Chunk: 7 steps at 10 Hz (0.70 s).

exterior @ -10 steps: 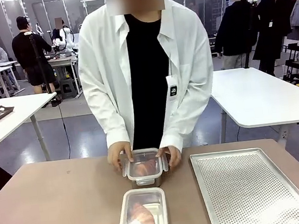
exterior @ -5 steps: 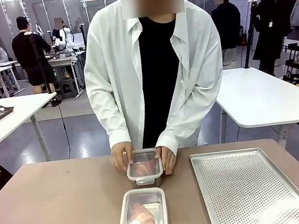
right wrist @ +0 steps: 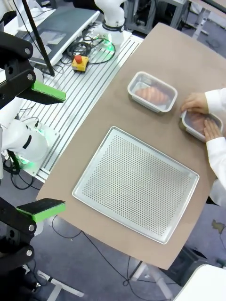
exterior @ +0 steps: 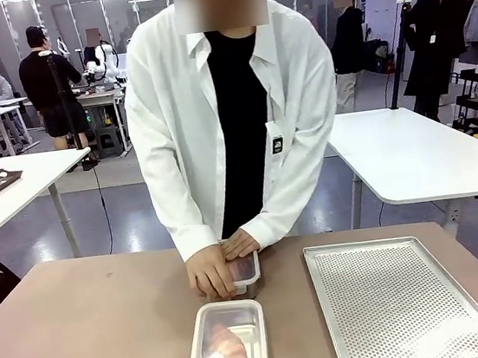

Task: Place the bread into the airtight container.
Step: Pick up a Butter Roll and place it into an empty Airtight Container.

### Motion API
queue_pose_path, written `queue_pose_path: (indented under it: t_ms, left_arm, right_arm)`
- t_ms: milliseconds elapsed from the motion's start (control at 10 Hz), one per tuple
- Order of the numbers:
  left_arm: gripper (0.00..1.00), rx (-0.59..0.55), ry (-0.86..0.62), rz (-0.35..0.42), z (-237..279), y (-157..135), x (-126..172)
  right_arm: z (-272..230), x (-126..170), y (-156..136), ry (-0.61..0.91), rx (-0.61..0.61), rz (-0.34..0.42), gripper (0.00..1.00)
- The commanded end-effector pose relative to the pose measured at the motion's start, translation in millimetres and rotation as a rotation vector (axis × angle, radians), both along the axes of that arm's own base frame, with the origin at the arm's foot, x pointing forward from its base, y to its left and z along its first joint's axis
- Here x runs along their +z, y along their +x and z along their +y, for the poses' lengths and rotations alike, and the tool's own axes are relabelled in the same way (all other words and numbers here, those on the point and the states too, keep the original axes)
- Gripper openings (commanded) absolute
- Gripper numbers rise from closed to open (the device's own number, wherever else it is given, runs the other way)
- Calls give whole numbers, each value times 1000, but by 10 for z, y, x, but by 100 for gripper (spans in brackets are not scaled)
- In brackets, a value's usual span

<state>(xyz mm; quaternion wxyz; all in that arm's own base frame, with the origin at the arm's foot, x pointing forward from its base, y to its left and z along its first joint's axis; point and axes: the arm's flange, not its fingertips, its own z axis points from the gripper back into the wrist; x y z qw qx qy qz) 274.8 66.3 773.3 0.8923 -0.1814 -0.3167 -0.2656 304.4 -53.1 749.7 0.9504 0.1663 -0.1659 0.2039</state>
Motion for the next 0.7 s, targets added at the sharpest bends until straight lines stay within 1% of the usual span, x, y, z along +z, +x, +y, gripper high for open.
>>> queue_pose_path:
  t_ms: [0, 600]
  left_arm:
    - [100, -27, 0, -3, 2, -11, 4]
    - [100, -27, 0, -3, 2, -11, 4]
  right_arm:
    - [6, 4, 9, -2, 6, 3, 100]
    - [6, 4, 9, -2, 6, 3, 100]
